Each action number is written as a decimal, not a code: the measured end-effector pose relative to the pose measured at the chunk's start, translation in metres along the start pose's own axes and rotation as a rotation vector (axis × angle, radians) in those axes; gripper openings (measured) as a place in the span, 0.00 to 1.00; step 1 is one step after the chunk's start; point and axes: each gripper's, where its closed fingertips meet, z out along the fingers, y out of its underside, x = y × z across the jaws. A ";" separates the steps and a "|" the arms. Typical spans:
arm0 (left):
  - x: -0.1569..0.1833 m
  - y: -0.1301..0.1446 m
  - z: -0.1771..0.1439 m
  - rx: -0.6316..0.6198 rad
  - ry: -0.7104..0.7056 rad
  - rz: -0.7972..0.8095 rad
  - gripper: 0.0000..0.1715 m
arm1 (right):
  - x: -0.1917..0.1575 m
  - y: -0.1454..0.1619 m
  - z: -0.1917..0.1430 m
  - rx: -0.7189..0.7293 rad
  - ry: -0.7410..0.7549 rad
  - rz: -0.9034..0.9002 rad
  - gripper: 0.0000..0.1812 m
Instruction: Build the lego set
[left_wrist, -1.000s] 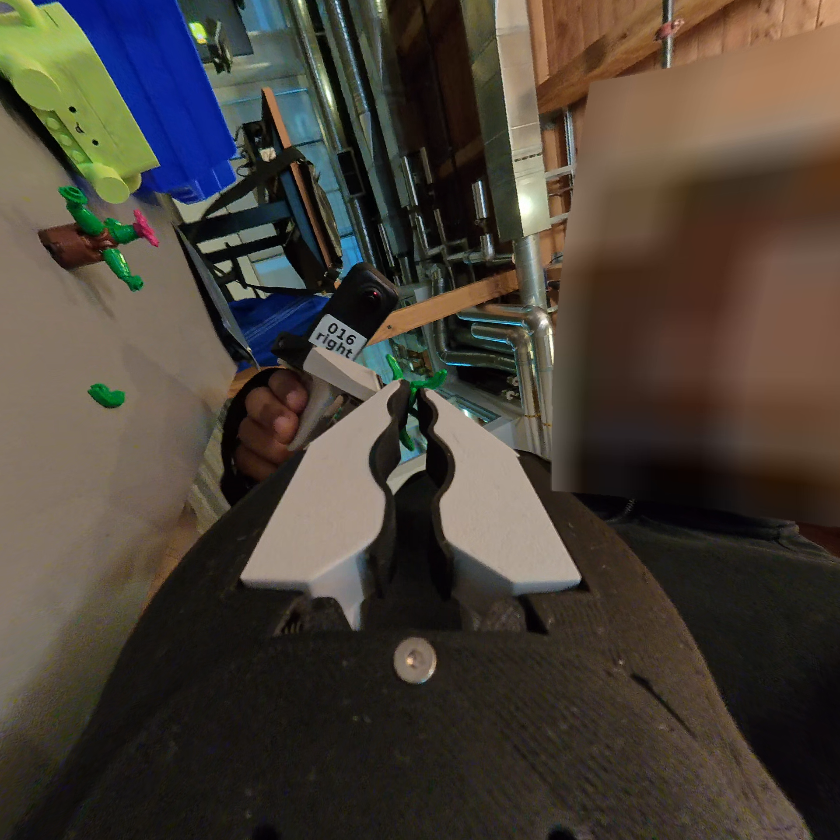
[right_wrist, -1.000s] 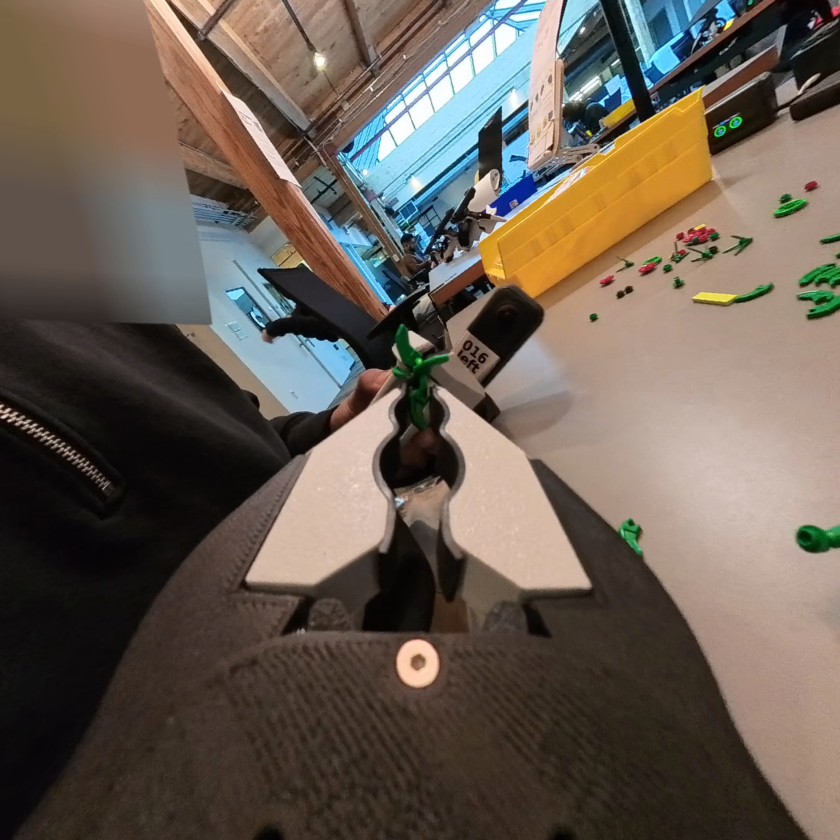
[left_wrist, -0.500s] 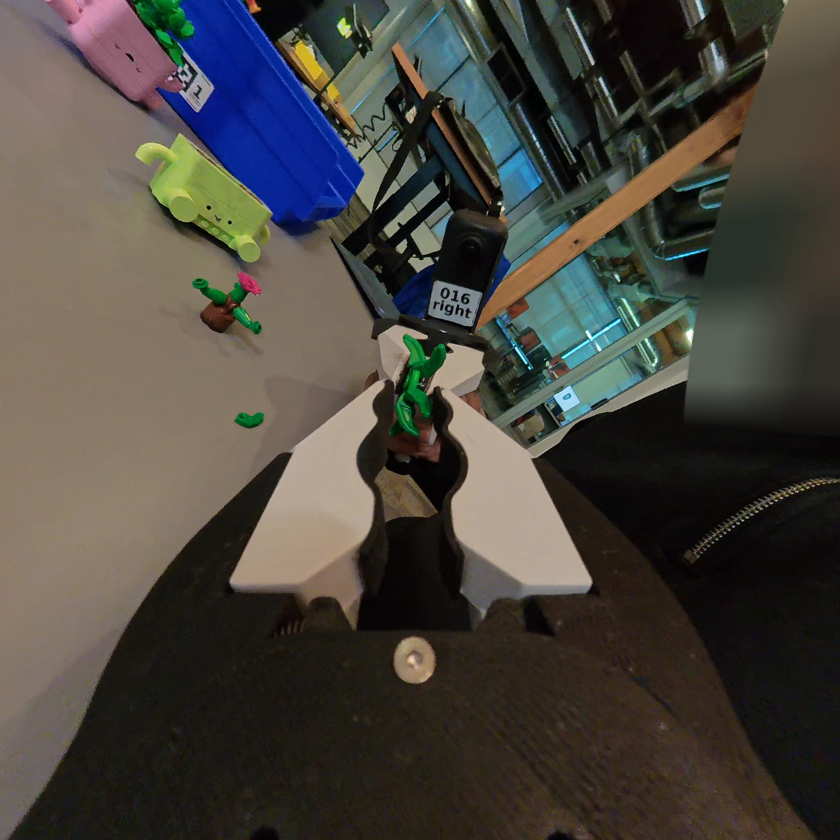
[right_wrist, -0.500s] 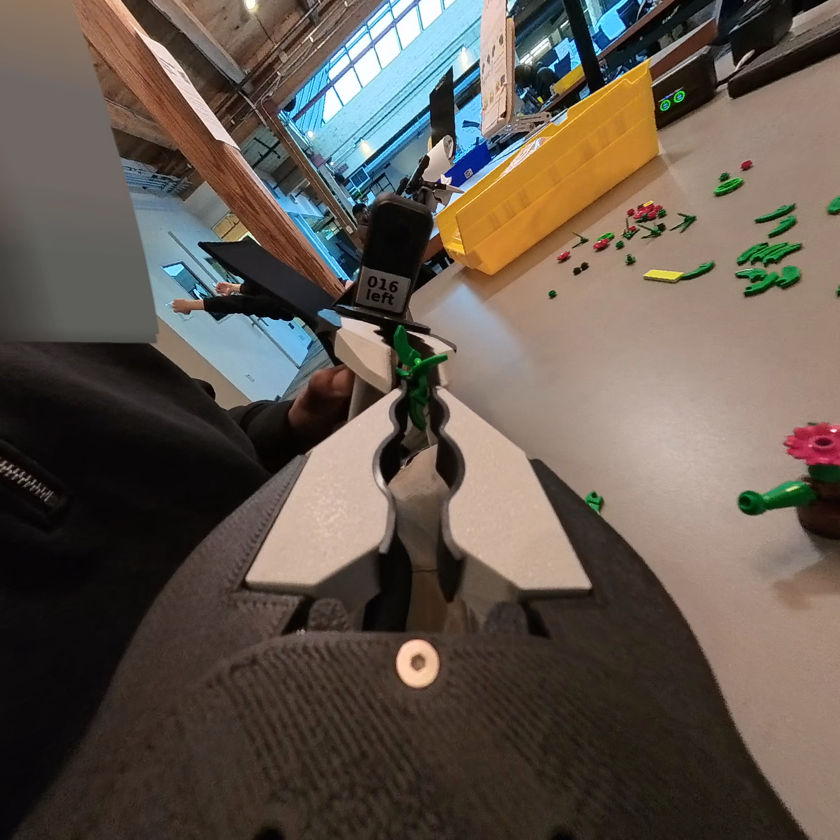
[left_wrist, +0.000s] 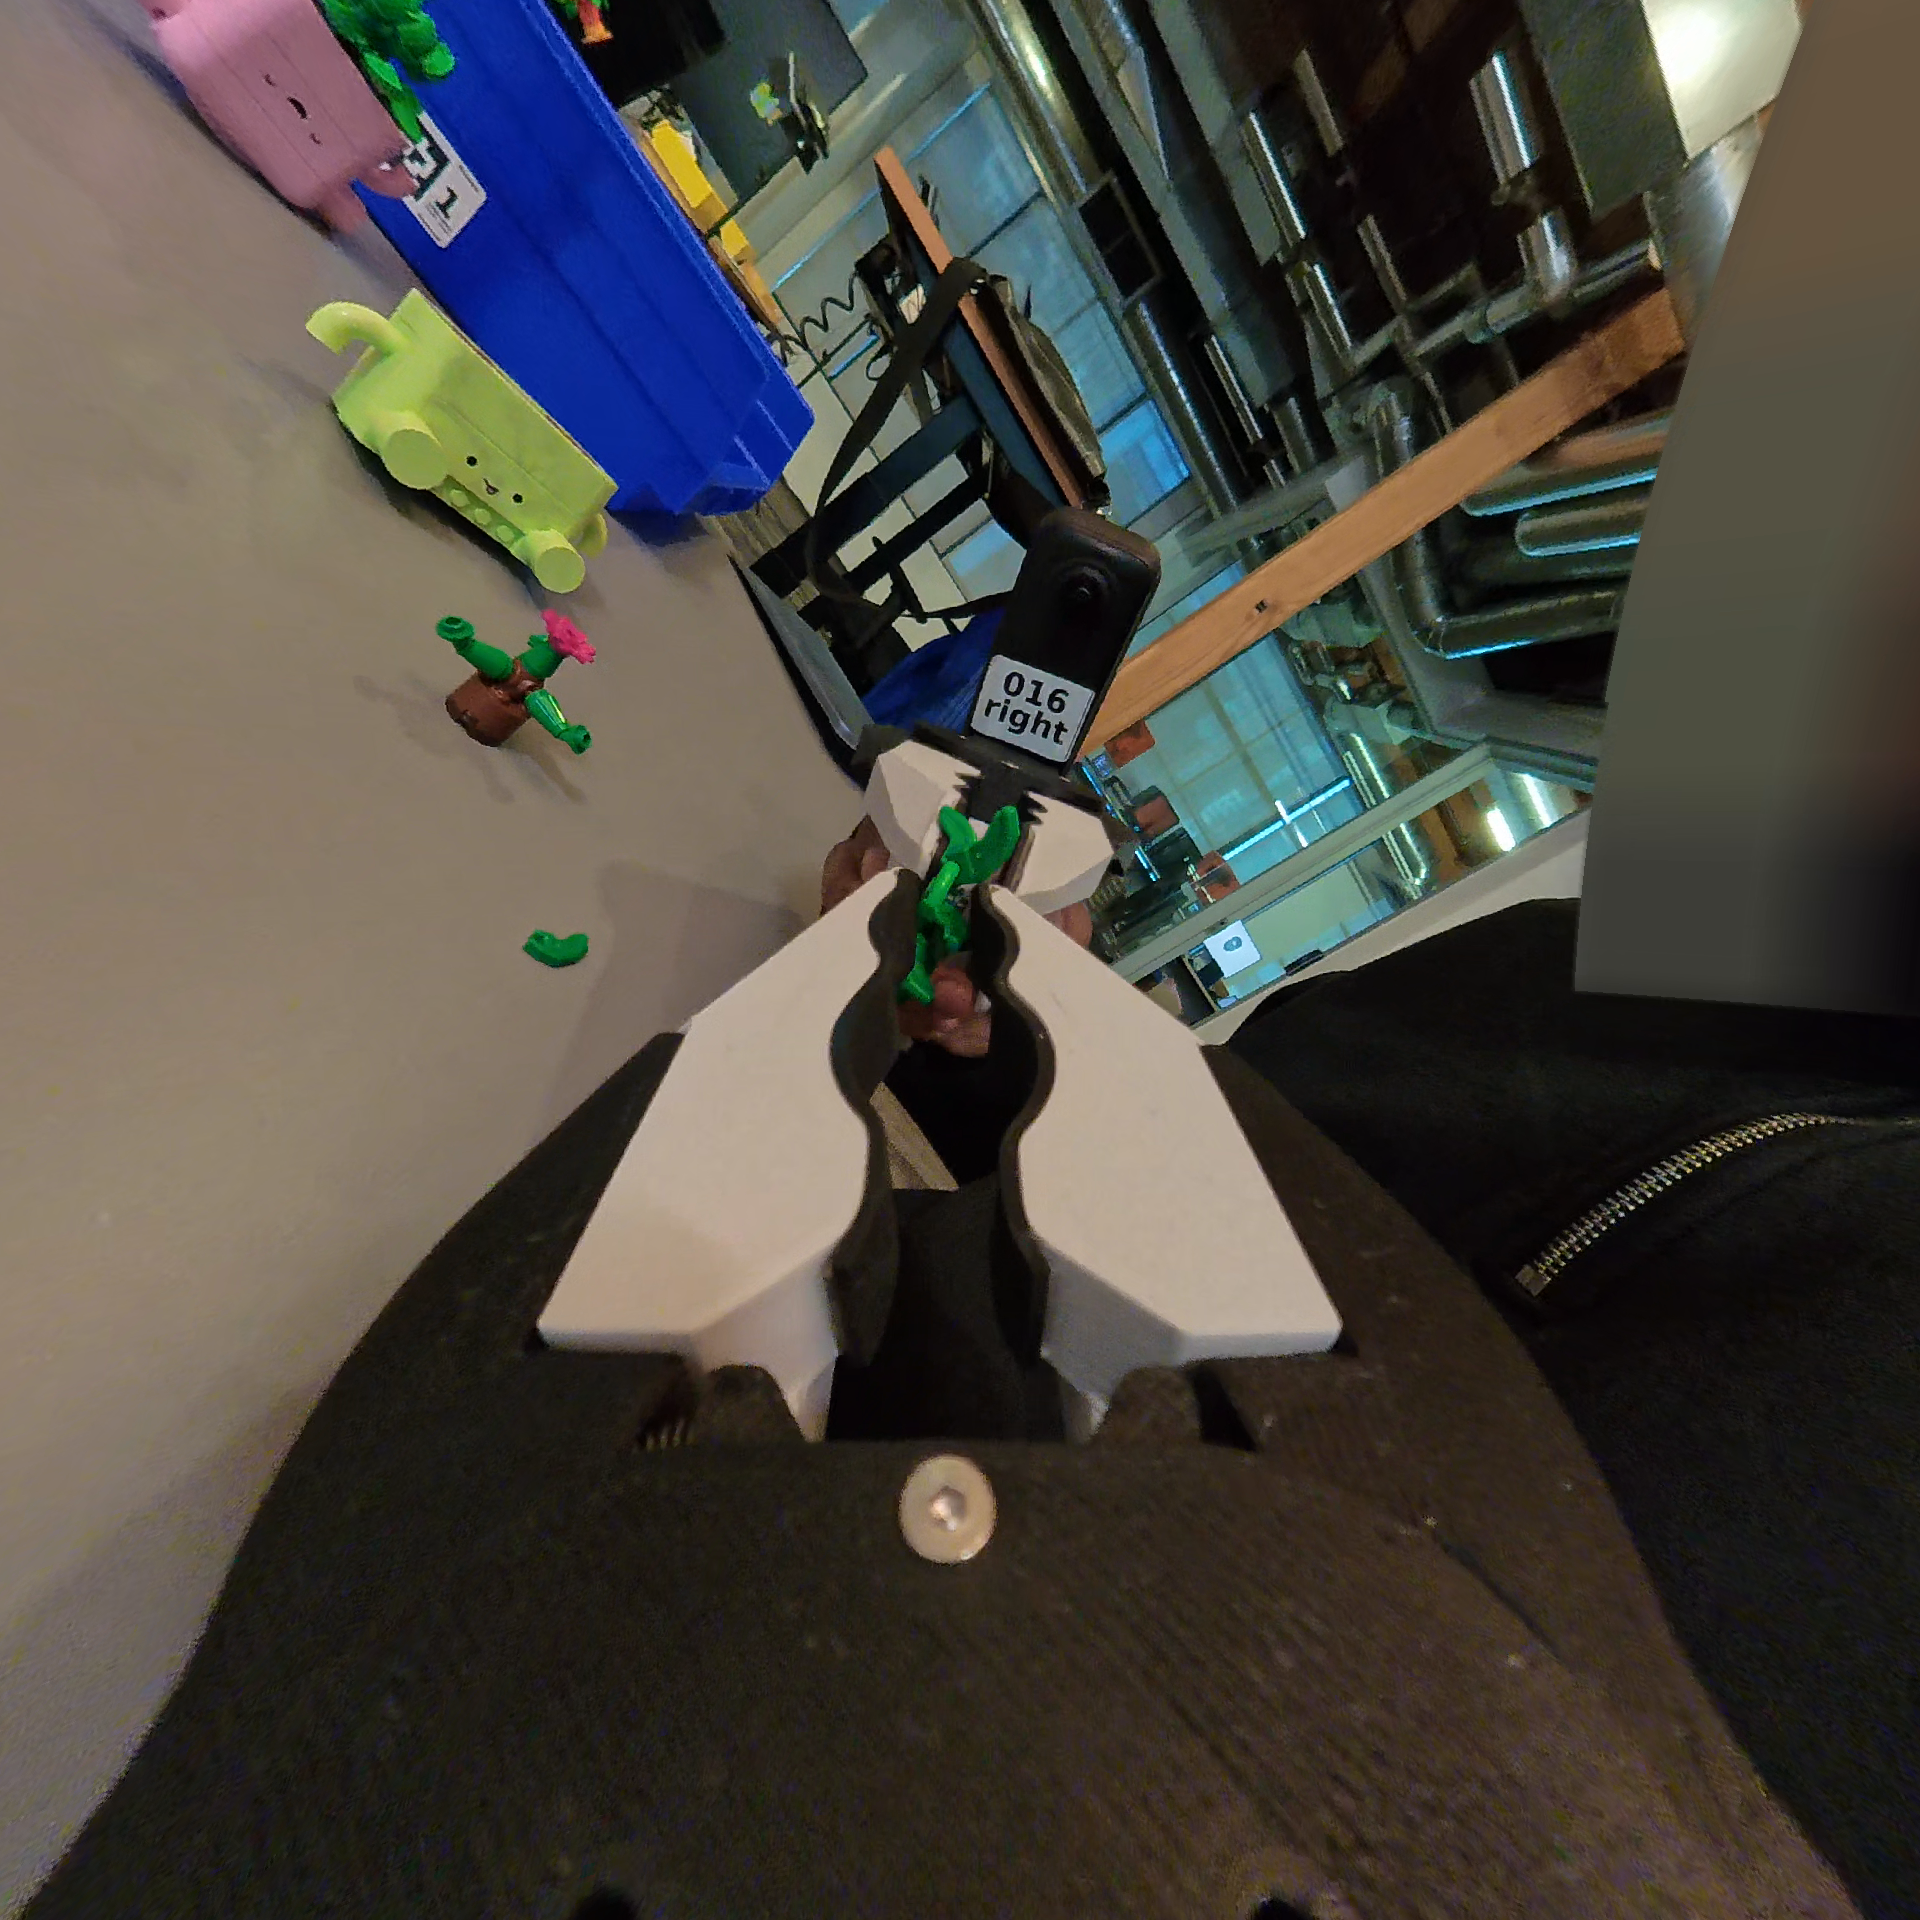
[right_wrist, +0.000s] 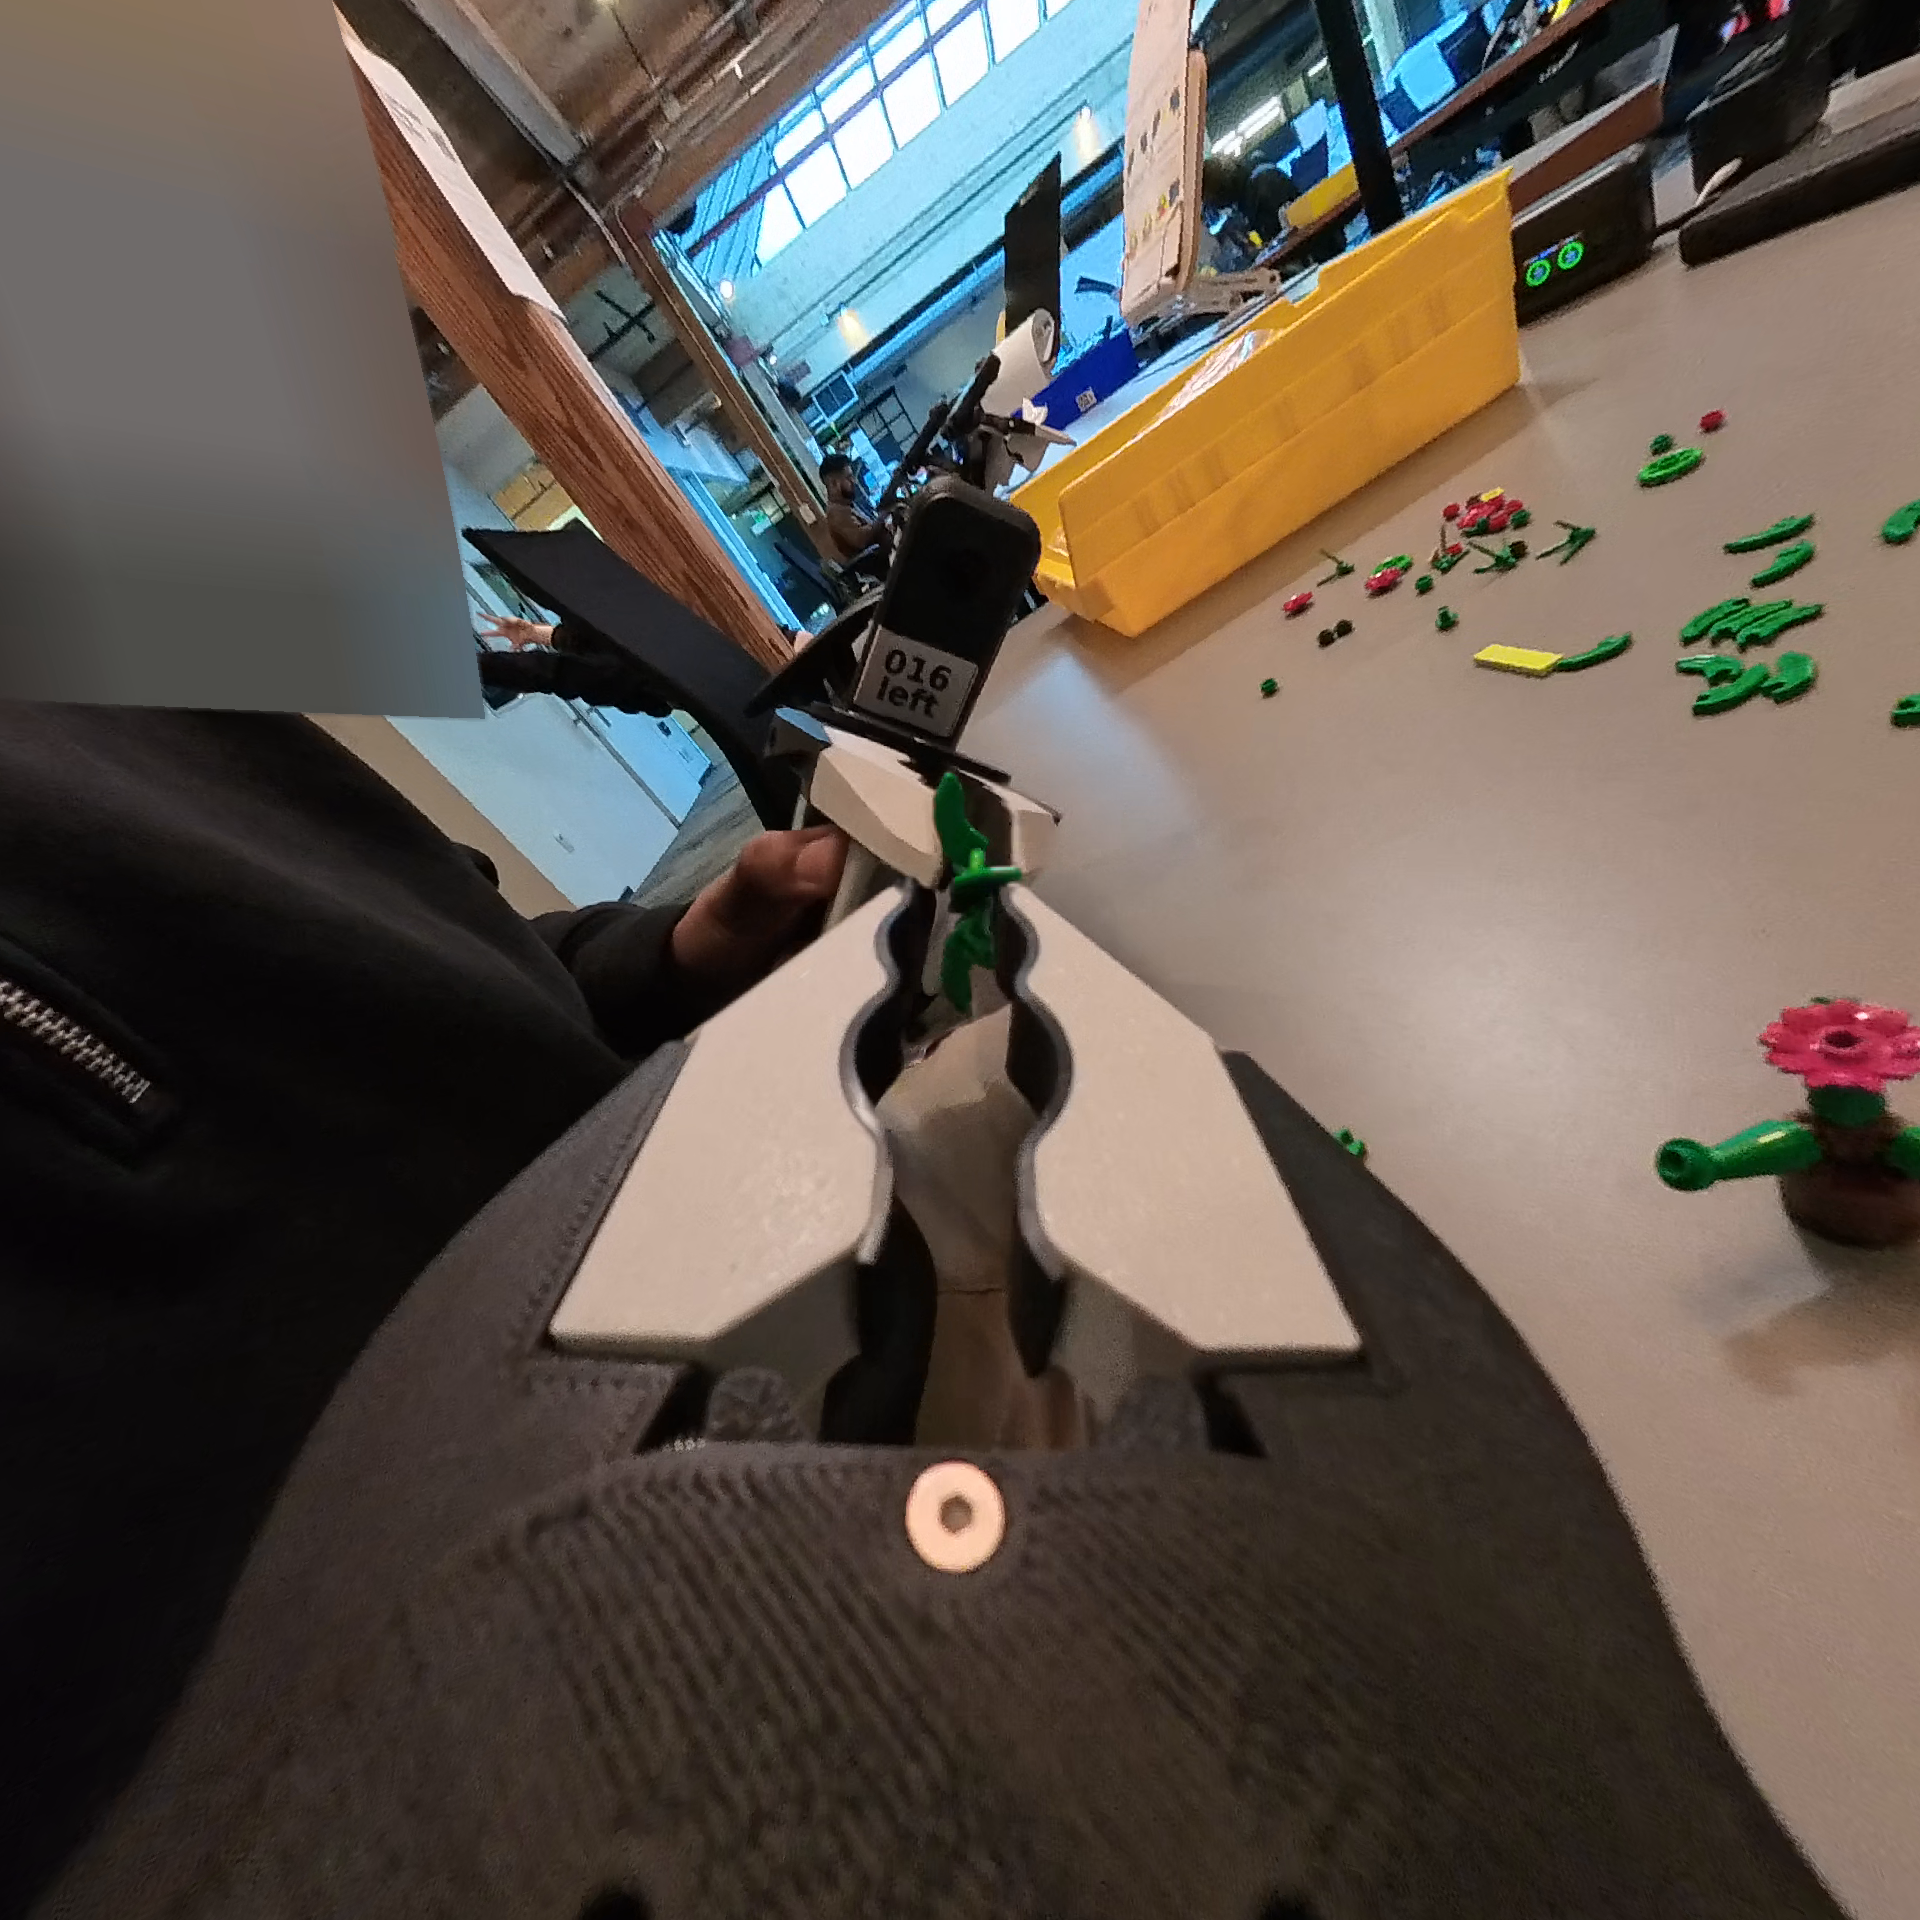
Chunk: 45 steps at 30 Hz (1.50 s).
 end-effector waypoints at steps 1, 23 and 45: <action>0.001 0.000 0.000 0.000 0.004 0.000 0.04 | 0.000 0.000 0.000 0.004 -0.001 -0.002 0.06; -0.008 0.034 -0.002 -0.466 -0.162 0.358 0.09 | 0.000 0.025 -0.003 -0.178 -0.003 0.001 0.03; -0.009 0.038 0.001 -0.492 -0.144 0.337 0.04 | -0.002 0.029 -0.002 -0.198 -0.014 -0.004 0.03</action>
